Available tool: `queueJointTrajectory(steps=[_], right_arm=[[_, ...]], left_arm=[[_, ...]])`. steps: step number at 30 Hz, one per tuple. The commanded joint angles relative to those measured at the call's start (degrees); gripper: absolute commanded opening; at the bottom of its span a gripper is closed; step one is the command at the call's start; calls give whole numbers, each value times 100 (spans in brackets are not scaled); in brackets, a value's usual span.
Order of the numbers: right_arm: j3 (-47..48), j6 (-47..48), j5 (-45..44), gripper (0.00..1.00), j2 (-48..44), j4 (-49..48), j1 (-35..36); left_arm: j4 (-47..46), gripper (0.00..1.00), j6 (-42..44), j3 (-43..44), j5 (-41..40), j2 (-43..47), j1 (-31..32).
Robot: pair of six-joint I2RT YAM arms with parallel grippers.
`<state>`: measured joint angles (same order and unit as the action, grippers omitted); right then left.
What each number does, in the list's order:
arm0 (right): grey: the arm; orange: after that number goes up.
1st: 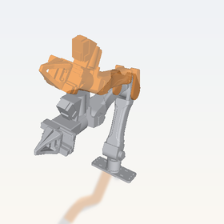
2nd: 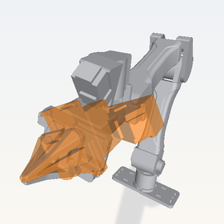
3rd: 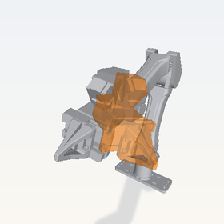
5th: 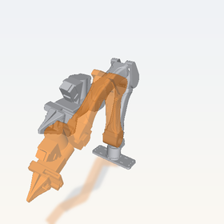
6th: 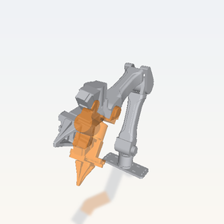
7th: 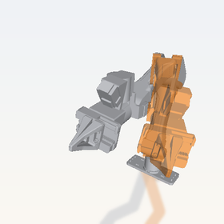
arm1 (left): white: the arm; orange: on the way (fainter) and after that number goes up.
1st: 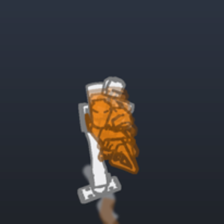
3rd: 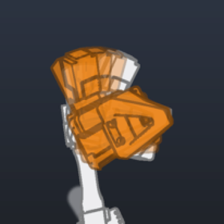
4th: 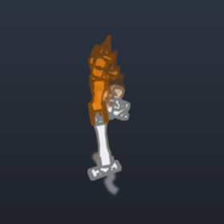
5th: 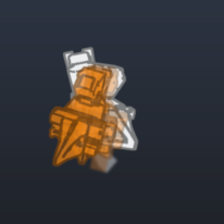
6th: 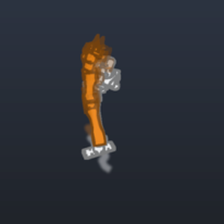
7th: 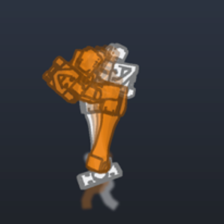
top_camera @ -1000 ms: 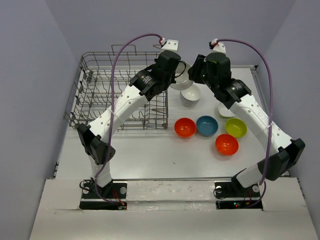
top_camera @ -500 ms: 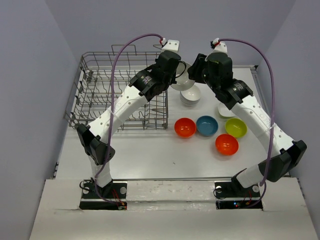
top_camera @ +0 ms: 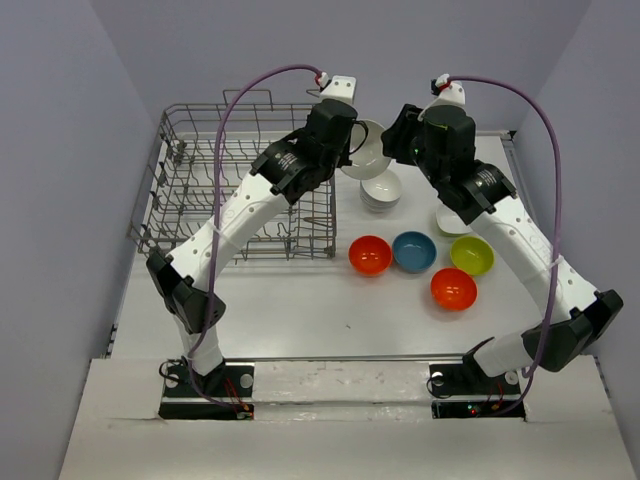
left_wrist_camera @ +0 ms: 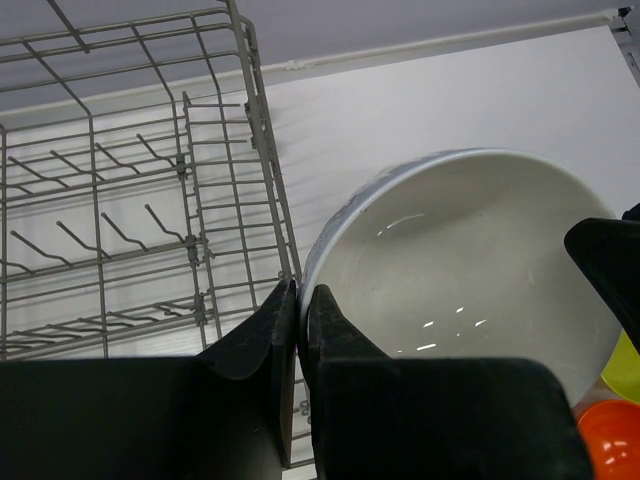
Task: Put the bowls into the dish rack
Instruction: Pass from the right arm to the left, then insert the bowl into the dish rack.
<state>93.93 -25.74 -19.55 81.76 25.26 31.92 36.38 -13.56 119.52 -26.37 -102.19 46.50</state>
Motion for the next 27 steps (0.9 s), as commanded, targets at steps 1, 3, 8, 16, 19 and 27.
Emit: queueJointTrajectory(steps=[1,3,8,16,19,27], right_arm=[[214,77,-330,47,-248,-249,42],[196,86,-444,47,-309,-258,42],[64,95,-777,47,-608,-267,42],[-147,104,-928,48,-872,-267,42],[-138,86,-770,47,-802,-258,42],[380,33,-84,47,102,5,42]], left_arm=[[-500,0,29,-8,-79,507,-9],[-509,0,38,-43,-123,569,-36],[-544,0,55,-105,-175,744,-132],[-562,0,82,-149,-61,964,-571],[-544,0,99,-140,-26,1026,-870],[-518,0,143,-87,141,868,-1837]])
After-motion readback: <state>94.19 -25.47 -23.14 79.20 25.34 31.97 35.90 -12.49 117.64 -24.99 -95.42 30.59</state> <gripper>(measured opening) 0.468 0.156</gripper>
